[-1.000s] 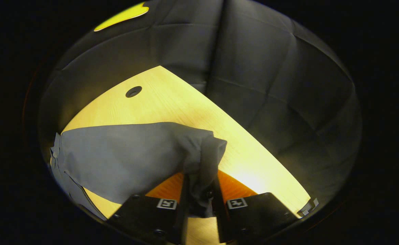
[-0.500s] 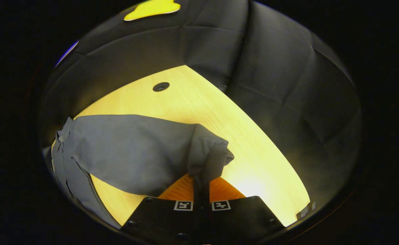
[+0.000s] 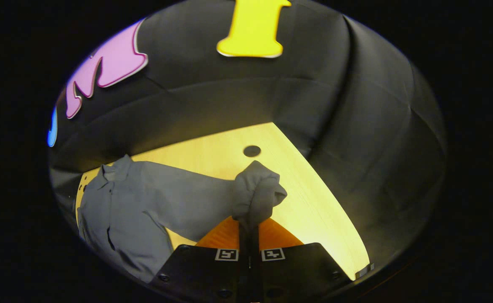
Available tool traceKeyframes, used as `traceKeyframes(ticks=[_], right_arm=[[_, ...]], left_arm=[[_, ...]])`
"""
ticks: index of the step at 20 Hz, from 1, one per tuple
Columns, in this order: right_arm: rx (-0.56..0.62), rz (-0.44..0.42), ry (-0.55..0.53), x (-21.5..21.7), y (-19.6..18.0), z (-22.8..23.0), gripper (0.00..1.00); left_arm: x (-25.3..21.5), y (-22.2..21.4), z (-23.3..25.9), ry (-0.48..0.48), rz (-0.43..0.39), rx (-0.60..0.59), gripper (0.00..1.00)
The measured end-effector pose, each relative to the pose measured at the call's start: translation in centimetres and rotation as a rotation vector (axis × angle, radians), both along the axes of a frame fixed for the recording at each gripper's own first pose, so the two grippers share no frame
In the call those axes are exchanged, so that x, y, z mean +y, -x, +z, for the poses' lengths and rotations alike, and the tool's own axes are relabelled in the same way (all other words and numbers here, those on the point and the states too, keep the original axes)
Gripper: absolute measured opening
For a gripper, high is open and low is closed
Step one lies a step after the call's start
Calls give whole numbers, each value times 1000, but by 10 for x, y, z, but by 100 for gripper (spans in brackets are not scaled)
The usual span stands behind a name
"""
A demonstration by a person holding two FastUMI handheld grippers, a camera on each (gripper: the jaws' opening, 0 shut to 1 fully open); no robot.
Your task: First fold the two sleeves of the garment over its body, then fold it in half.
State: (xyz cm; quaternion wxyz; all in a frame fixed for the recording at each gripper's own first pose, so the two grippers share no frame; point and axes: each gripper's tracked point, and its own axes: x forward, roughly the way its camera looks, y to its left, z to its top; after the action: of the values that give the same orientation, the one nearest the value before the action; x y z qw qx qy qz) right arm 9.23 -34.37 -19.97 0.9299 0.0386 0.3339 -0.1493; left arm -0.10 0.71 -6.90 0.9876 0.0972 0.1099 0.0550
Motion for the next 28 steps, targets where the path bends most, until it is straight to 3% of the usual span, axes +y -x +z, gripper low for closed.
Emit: traceKeyframes(ticks=[6, 12, 18, 21, 28], right_arm=[[-60, 171, 57, 43, 1, 86, 5], [-96, 371, 47, 140, -19, 142, 5], [-80, 579, 32, 281, -47, 132, 5], [-42, 669, 16, 346, -49, 110, 5], [64, 803, -18, 464, -39, 47, 5]], left_arm=[[41, 17, 10, 12, 36, -29, 96], [99, 40, 9, 46, 154, -36, 96], [147, 73, 8, 64, 278, -43, 93], [171, 91, 5, 77, 349, -44, 96], [201, 130, -8, 103, 483, -26, 96]])
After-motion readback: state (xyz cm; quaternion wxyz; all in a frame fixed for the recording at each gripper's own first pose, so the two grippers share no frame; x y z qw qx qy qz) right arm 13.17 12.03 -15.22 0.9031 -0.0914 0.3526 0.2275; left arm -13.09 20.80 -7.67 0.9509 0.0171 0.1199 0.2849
